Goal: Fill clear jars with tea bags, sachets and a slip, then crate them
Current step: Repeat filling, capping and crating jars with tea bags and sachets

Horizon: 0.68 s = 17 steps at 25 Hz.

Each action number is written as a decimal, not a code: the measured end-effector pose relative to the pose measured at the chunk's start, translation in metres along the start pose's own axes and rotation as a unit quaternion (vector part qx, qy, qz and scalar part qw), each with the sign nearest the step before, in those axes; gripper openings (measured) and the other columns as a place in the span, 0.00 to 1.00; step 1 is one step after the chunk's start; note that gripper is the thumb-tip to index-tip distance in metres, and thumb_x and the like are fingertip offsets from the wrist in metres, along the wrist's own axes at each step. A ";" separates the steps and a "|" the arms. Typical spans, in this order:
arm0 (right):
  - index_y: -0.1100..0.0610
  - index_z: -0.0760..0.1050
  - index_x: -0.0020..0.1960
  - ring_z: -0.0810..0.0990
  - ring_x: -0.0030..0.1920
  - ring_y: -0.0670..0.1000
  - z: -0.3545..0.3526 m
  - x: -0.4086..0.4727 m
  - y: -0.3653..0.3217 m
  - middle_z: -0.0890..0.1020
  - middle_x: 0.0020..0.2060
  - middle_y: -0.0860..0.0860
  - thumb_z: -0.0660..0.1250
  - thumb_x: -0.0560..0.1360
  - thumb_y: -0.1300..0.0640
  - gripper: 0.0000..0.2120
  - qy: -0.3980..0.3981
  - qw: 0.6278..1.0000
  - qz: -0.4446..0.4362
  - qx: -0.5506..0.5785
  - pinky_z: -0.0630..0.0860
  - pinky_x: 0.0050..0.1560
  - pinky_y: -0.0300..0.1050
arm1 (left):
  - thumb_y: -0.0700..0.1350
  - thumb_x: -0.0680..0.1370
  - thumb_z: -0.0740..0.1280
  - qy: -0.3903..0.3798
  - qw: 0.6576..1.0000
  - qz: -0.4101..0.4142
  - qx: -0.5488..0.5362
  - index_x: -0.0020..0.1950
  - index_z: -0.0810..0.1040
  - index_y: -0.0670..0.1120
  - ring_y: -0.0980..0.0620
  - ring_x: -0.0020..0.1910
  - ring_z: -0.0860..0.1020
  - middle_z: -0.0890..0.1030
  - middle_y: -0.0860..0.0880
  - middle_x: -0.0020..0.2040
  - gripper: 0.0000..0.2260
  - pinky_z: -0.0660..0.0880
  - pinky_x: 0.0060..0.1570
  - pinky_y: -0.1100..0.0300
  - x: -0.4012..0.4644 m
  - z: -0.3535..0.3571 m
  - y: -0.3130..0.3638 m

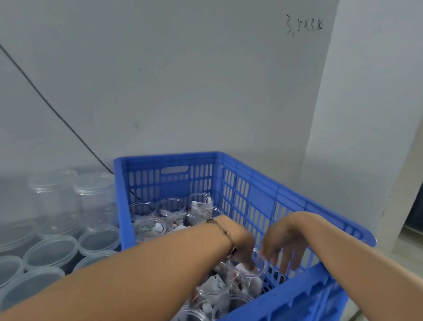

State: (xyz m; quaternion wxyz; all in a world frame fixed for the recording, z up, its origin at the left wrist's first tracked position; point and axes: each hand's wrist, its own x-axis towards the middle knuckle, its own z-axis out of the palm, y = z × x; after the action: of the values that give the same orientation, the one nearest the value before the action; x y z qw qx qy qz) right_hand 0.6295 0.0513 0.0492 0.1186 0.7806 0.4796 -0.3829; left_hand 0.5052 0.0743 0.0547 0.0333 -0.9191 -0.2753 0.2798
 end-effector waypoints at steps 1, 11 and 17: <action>0.64 0.66 0.69 0.79 0.57 0.58 -0.003 0.001 0.002 0.76 0.62 0.60 0.58 0.80 0.58 0.19 0.055 0.998 -0.009 0.016 0.76 0.59 0.51 | 0.61 0.79 0.60 0.040 0.999 -0.001 -0.012 0.65 0.76 0.45 0.47 0.48 0.78 0.79 0.47 0.59 0.23 0.73 0.52 0.53 -0.011 -0.010 -0.004; 0.57 0.82 0.46 0.82 0.34 0.45 -0.013 -0.064 -0.093 0.81 0.32 0.44 0.63 0.73 0.66 0.10 0.340 0.897 -0.274 -0.072 0.72 0.31 0.30 | 0.61 0.78 0.61 0.160 0.947 -0.270 -0.074 0.66 0.75 0.46 0.45 0.65 0.72 0.74 0.47 0.68 0.24 0.68 0.66 0.48 -0.215 0.033 -0.158; 0.54 0.81 0.51 0.77 0.43 0.44 0.022 -0.106 -0.250 0.79 0.38 0.41 0.63 0.75 0.62 0.11 0.360 0.825 -0.409 -0.151 0.69 0.44 0.36 | 0.59 0.77 0.64 0.195 0.864 -0.408 -0.222 0.74 0.64 0.42 0.40 0.67 0.70 0.61 0.42 0.73 0.31 0.68 0.65 0.46 -0.254 0.125 -0.233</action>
State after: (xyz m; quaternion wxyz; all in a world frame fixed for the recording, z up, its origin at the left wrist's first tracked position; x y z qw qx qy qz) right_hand 0.3829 0.0971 0.1551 -0.1131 0.5679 0.8152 -0.0107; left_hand 0.1489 0.1265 0.1259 -0.0080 -0.7436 -0.6685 -0.0119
